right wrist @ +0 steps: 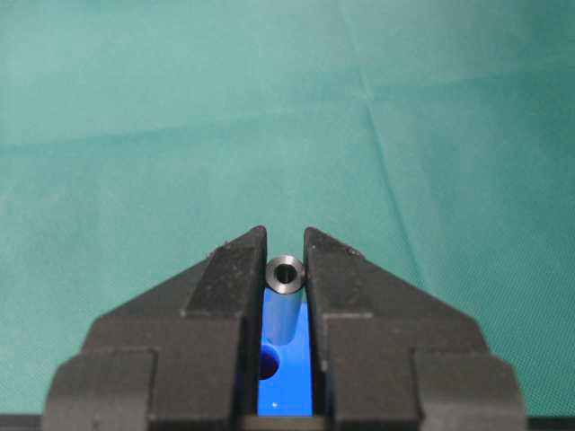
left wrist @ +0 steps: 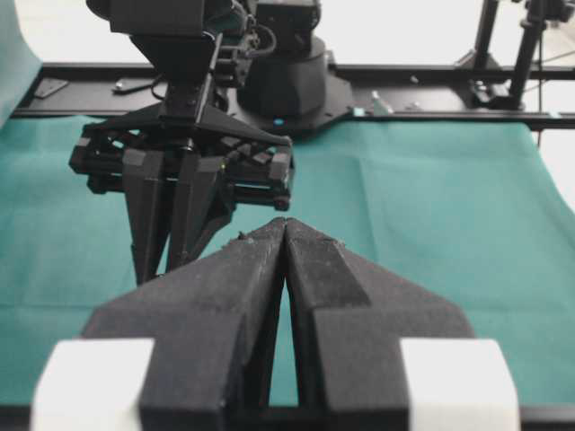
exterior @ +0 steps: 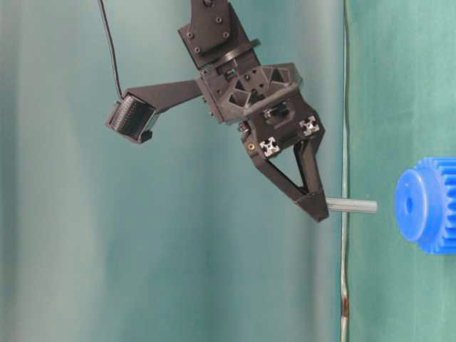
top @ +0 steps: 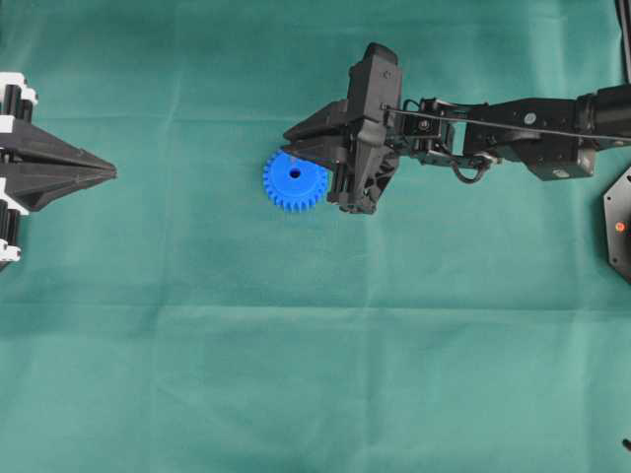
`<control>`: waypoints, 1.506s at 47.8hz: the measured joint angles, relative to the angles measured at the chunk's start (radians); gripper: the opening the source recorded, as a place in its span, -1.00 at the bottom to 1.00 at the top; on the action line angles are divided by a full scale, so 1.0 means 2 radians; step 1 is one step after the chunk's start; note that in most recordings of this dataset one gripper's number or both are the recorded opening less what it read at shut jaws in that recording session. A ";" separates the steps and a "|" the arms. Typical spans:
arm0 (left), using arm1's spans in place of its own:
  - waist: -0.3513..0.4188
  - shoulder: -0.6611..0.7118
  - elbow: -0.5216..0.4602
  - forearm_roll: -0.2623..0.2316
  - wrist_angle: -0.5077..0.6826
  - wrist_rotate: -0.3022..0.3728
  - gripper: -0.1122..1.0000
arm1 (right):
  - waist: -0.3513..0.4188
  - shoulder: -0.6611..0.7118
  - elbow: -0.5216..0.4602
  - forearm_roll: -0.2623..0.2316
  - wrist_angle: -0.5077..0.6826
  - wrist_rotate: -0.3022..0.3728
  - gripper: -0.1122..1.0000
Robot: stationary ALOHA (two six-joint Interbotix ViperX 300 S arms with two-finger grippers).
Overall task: Insert the shaft placed at a random location into the center hole of the medium gear at another random location.
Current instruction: 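Align the held shaft above the blue gear's center hole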
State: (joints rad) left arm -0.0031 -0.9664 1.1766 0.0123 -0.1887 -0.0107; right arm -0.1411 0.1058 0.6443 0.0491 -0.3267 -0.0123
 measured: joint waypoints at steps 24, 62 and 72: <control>-0.001 0.000 0.000 0.001 0.001 -0.001 -0.80 | 0.000 0.021 0.000 0.008 0.000 0.000 -0.57; -0.001 0.001 0.000 0.001 0.001 -0.001 -0.80 | 0.002 0.030 -0.006 0.012 -0.001 0.000 -0.57; -0.001 0.002 -0.001 0.001 0.000 -0.001 -0.80 | 0.002 0.013 -0.006 0.013 -0.001 -0.001 -0.57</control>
State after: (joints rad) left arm -0.0046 -0.9633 1.1750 0.0138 -0.1887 -0.0123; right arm -0.1381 0.1319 0.6320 0.0752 -0.3283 -0.0138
